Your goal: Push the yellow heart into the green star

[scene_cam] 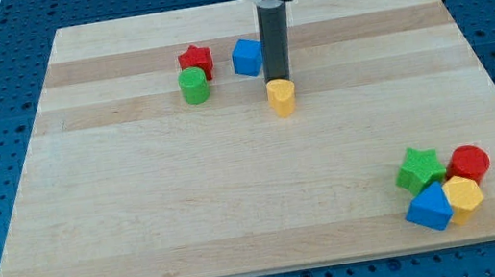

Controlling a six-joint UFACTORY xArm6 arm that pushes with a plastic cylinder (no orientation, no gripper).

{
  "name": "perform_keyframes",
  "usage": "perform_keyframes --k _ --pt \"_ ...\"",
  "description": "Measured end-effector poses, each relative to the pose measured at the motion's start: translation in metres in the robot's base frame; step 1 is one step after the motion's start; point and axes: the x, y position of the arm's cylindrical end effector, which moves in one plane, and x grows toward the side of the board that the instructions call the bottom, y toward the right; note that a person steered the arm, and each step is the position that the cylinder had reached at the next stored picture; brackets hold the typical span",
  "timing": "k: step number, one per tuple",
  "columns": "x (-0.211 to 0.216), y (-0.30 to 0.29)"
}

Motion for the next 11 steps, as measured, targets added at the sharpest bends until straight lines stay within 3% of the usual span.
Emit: perform_keyframes --k 5,11 --pt "0.097 -0.017" --pt "0.203 0.039"
